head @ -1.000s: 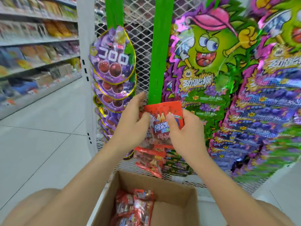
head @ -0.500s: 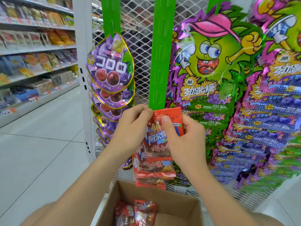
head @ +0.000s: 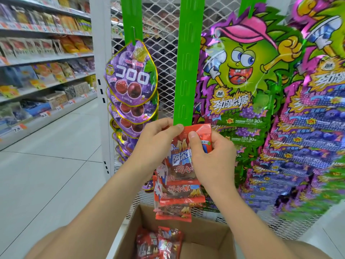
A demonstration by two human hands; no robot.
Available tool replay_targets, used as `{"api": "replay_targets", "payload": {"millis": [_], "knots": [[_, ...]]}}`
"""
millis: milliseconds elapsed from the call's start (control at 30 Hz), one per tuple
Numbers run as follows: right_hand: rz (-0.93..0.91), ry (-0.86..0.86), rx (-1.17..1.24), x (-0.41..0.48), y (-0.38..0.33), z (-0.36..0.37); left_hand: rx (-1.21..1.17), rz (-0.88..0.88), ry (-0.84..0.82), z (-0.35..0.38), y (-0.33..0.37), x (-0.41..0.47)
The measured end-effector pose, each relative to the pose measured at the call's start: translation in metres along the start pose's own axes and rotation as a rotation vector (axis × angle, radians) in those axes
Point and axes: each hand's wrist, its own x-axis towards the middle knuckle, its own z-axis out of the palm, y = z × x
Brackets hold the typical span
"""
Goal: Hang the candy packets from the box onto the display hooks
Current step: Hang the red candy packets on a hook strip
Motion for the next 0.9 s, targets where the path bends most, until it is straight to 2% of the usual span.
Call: {"api": "replay_targets", "payload": {"millis": [133,267,333,400,467,500,533,600,700,800,900], "knots": [[0.005,-0.054,-0.14,-0.008,0.009,-0.008,0.12,0.061,-0.009,-0.004,-0.011,0.004],[-0.03,0.014,-0.298,-0.014,0.011,-0.021,0.516,0.355,0.084,-0.008,-0.029,0.0],[-0.076,0.01,-0.314,-0.018,0.011,-0.028,0.681,0.423,0.099,-0.01,-0.042,-0.006],[-0.091,-0.113,-0.251,-0.025,0.013,-0.033,0.782,0.456,0.15,-0.01,-0.054,-0.017],[-0.04,-0.379,-0.233,-0.036,0.019,-0.031,0.884,0.508,0.199,-0.009,-0.063,-0.031],[-0.011,-0.55,-0.281,-0.04,0.026,-0.027,0.942,0.536,0.173,-0.009,-0.068,-0.037],[0.007,-0.728,-0.36,-0.045,0.036,-0.023,1.0,0.56,0.098,-0.01,-0.077,-0.042],[0.03,-1.038,-0.525,-0.055,0.062,-0.01,1.124,0.536,-0.159,-0.013,-0.098,-0.047],[0.185,-1.319,-0.656,-0.086,0.117,0.015,1.177,0.316,-0.599,-0.018,-0.133,-0.057],[0.42,-1.386,-0.705,-0.129,0.176,0.039,1.181,0.042,-0.873,-0.021,-0.17,-0.069],[0.578,-1.315,-0.721,-0.176,0.226,0.054,1.179,-0.131,-0.976,-0.024,-0.215,-0.077]]}}
